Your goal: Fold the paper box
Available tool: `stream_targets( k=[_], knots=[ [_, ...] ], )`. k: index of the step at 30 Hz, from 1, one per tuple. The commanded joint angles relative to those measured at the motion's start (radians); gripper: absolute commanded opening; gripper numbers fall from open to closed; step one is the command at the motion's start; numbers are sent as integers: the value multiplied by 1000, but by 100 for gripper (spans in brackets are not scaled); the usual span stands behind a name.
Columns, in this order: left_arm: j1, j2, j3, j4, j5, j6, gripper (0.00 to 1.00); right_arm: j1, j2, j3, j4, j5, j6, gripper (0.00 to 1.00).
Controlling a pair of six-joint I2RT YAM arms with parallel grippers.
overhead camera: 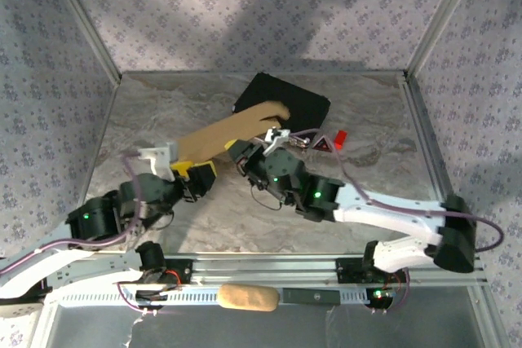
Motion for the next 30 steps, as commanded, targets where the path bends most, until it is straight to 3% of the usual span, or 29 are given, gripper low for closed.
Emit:
stream_targets(
  k=[1, 9, 12, 15, 17, 19, 21, 24, 30],
  knots=[
    [4, -19, 60, 0, -21, 22, 71, 9, -79, 101, -425, 151, -6, 0],
    [3, -7, 129, -20, -34, 28, 72, 137, -161, 229, -748, 361, 195, 0],
    [4, 21, 150, -81, -65, 26, 74, 128, -155, 231, -876, 381, 325, 0],
    [4, 73, 174, -137, -98, 25, 75, -15, -155, 172, -833, 271, 361, 0],
    [15, 104, 182, -158, -105, 25, 75, -147, -144, 128, -768, 132, 367, 0],
    [49, 132, 184, -165, -69, 28, 74, -255, -135, 69, -645, 18, 343, 0],
    [109, 151, 183, -163, -6, 31, 74, -335, -124, 75, -630, -55, 336, 0],
    [182, 161, 166, -158, 81, 29, 73, -386, -133, 106, -651, -79, 302, 0],
    [210, 180, 100, -46, 145, 131, 74, -397, -175, 139, -695, -60, 289, 0]
  ],
)
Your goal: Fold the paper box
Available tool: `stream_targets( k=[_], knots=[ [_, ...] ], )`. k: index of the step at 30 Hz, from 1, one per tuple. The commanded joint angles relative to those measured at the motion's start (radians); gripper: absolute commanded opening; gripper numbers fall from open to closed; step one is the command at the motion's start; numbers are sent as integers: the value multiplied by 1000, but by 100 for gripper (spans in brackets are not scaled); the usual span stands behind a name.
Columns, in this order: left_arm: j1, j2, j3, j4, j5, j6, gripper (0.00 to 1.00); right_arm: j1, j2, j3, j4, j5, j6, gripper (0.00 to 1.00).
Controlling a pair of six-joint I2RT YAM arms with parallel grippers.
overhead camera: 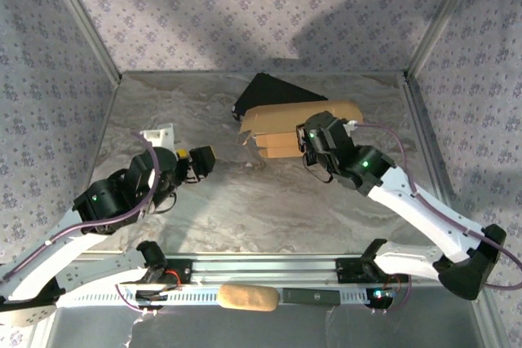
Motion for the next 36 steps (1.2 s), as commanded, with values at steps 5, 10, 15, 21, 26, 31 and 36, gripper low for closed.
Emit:
stream_targets(
  k=[5, 10, 15, 21, 26, 31, 36],
  knots=[
    [6, 165, -3, 150, 66, 387, 79, -43, -45, 23, -40, -54, -10, 0],
    [2, 281, -99, 324, -3, 689, 86, -86, -44, 44, -53, -117, -16, 0],
    [6, 257, -315, 682, -10, 895, 91, -126, -52, 61, -80, -161, -22, 0],
    [98, 289, -399, 895, 74, 925, 94, -155, -68, 69, -84, -212, -16, 0],
    [133, 345, -364, 973, 142, 929, 94, -175, -73, 69, -114, -247, -13, 0],
    [162, 395, -315, 995, 238, 915, 93, -183, -76, 64, -106, -265, -7, 0],
    [166, 441, -270, 1005, 266, 905, 82, -188, -75, 70, -109, -285, -8, 0]
  ],
)
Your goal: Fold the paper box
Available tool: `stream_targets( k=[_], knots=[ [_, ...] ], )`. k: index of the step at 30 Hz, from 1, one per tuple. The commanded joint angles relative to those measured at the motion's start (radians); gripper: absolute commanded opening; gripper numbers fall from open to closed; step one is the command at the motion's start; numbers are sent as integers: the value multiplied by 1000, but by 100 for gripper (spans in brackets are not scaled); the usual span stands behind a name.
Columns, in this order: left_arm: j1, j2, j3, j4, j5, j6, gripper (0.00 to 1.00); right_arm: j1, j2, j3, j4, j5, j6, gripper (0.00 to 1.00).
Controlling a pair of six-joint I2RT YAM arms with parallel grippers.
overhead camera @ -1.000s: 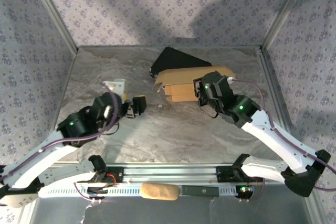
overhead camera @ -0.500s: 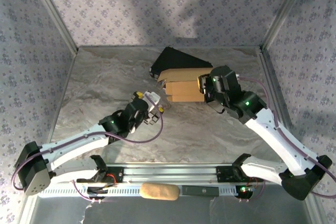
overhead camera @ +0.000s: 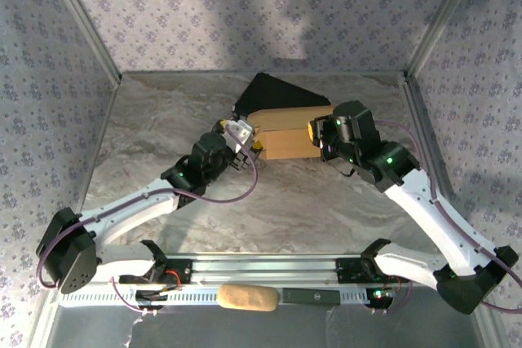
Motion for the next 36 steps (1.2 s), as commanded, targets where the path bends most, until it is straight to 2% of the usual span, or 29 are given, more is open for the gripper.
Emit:
stream_targets(
  k=[1, 5, 10, 11, 13, 15, 17, 18, 23, 27, 29, 32, 36],
  knots=[
    [7, 20, 64, 41, 61, 1, 76, -9, -17, 28, -19, -22, -4, 0],
    [6, 16, 89, 17, 97, -17, 42, -23, -21, 27, -24, -37, -3, 0],
    [7, -21, 106, -50, 130, -22, 8, -63, -19, 41, -34, -77, -31, 0],
    [6, -33, 109, -74, 137, -29, 0, -71, -19, 44, -25, -80, -52, 8],
    [8, -53, 128, -139, 132, -64, 0, -93, -18, 59, -17, -94, -108, 28],
    [17, -66, 188, -273, 73, -163, 0, -118, -17, 68, 38, -126, -209, 52],
    [50, -71, 241, -391, 116, -226, 0, -135, -18, 78, 56, -170, -293, 68],
    [60, -74, 263, -446, 139, -251, 0, -139, -20, 83, 56, -186, -340, 72],
    [96, -74, 339, -657, 172, -350, 0, -137, -59, 28, 61, -213, -418, 82],
    [112, -106, 305, -675, 176, -369, 0, -140, -70, -67, 169, -249, -407, 85],
    [126, -113, 300, -683, 176, -382, 0, -126, -57, -61, 193, -259, -400, 85],
    [135, -104, 321, -713, 175, -408, 0, -84, -44, -27, 171, -218, -383, 85],
    [136, -79, 390, -782, 175, -456, 0, 25, -41, 20, 123, -75, -319, 85]
  ],
)
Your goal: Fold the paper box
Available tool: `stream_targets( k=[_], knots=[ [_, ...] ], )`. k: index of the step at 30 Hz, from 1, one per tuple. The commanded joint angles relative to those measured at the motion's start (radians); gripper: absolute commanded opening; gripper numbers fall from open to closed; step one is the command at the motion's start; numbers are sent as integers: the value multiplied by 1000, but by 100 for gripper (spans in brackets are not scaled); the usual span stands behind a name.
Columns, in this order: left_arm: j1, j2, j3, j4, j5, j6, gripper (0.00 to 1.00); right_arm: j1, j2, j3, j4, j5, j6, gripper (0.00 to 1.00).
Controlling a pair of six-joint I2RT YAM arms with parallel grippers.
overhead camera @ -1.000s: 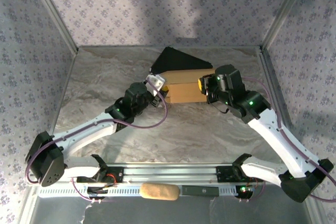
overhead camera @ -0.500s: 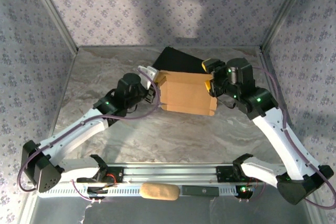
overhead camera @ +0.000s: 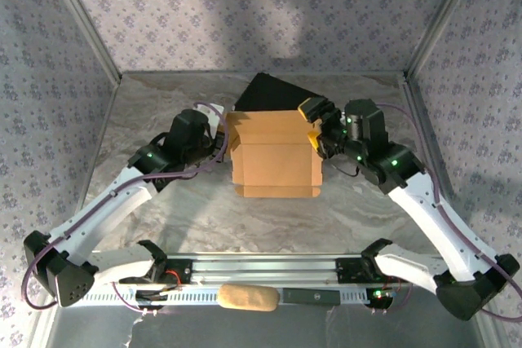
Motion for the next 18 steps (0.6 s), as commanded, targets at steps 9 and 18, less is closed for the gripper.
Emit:
stream_targets(
  k=[9, 18],
  knots=[
    [-5, 18, 106, -140, 34, -125, 0, 153, 123, 130, -31, 226, 163, 80],
    [-12, 15, 99, -155, 41, -108, 0, 140, 237, 187, 20, 192, 179, 71]
  ],
)
